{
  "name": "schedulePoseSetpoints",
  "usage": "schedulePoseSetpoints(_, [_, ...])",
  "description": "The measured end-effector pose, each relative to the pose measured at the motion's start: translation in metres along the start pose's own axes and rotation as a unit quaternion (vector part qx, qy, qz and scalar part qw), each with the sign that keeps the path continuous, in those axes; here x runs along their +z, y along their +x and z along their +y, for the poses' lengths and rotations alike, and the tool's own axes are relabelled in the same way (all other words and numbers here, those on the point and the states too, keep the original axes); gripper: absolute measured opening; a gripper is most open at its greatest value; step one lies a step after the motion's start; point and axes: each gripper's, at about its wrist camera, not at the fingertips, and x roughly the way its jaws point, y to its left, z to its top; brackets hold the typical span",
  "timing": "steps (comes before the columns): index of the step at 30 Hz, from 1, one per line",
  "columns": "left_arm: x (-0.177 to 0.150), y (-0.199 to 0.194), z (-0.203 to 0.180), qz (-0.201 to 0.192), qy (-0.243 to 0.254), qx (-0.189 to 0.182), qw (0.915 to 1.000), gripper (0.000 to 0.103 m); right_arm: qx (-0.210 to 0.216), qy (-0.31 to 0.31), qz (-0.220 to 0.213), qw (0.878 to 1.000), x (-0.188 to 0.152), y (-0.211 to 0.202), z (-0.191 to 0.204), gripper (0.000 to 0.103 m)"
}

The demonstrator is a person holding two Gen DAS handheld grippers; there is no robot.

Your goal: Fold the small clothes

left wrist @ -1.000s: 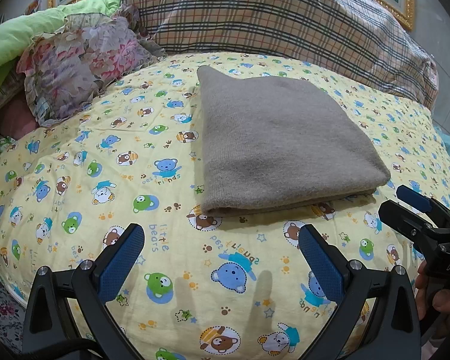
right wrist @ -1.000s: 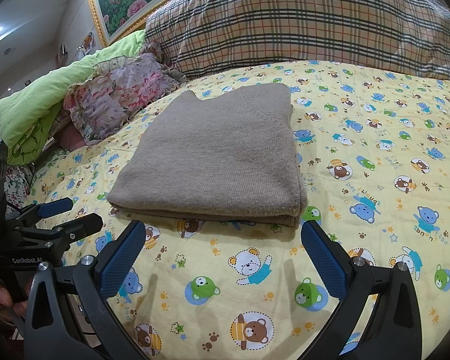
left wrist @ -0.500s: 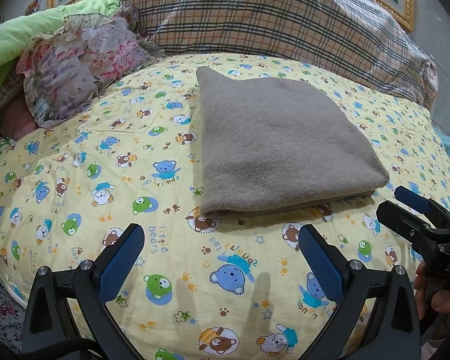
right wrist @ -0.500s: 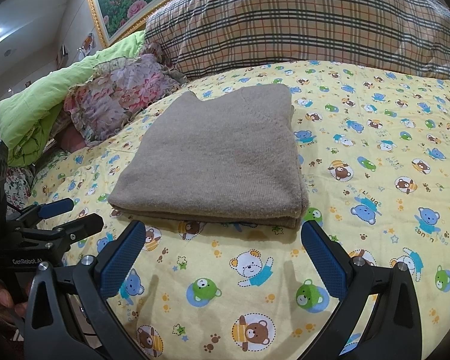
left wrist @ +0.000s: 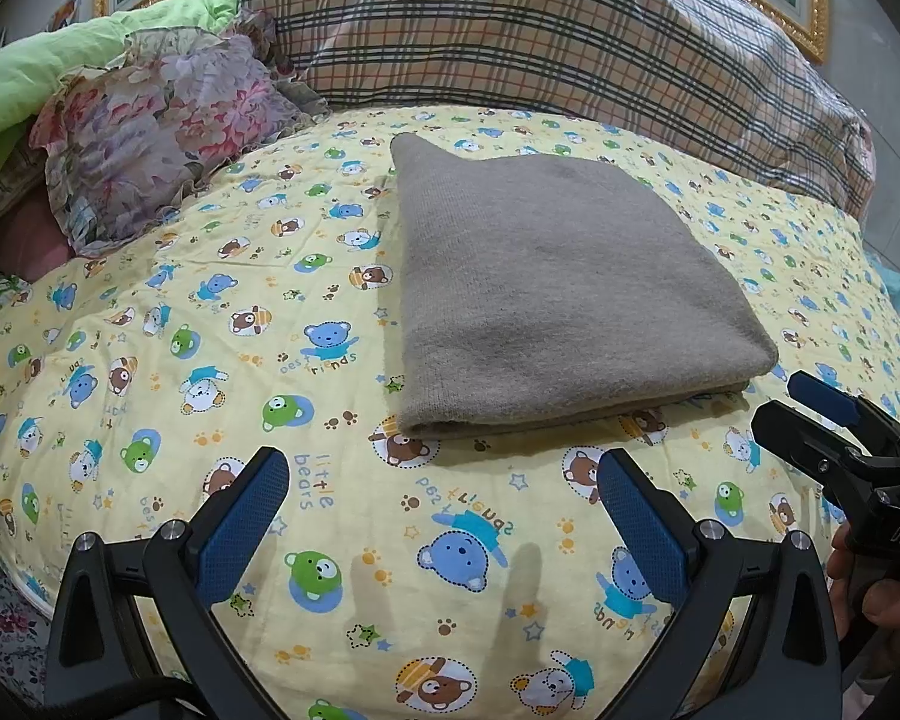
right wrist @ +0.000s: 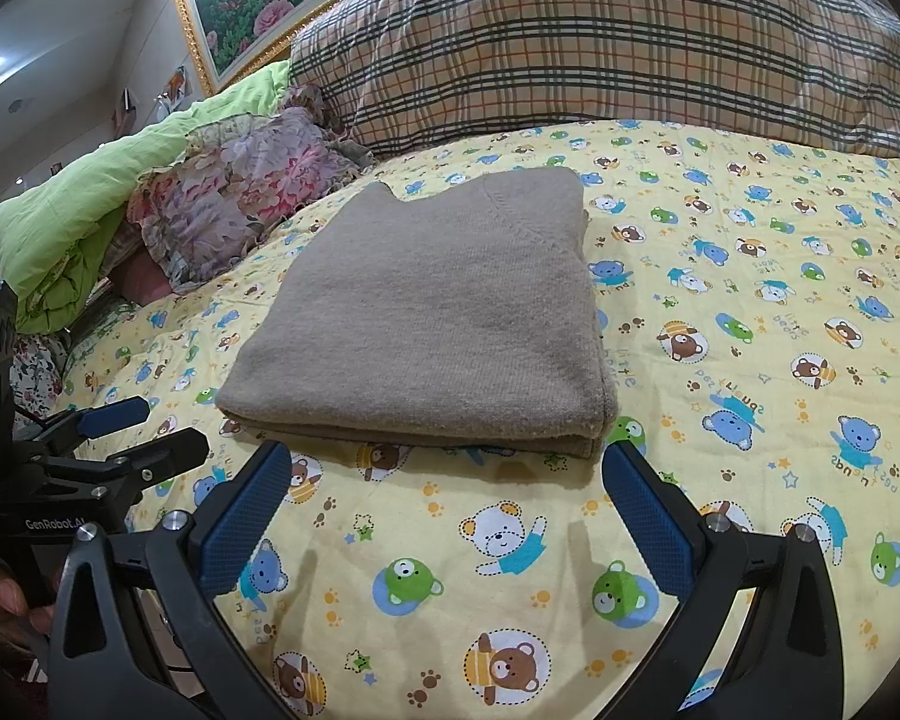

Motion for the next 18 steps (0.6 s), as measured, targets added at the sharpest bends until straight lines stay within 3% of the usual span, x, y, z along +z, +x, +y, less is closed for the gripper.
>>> schedulePoseSetpoints(18, [0.0015,0.0005,0.0004,0.002,-0.002,-0.001,1.0,0.103,0.001,0.0,0.001,1.0,0.0009,0.0003,-0.0022,0.103])
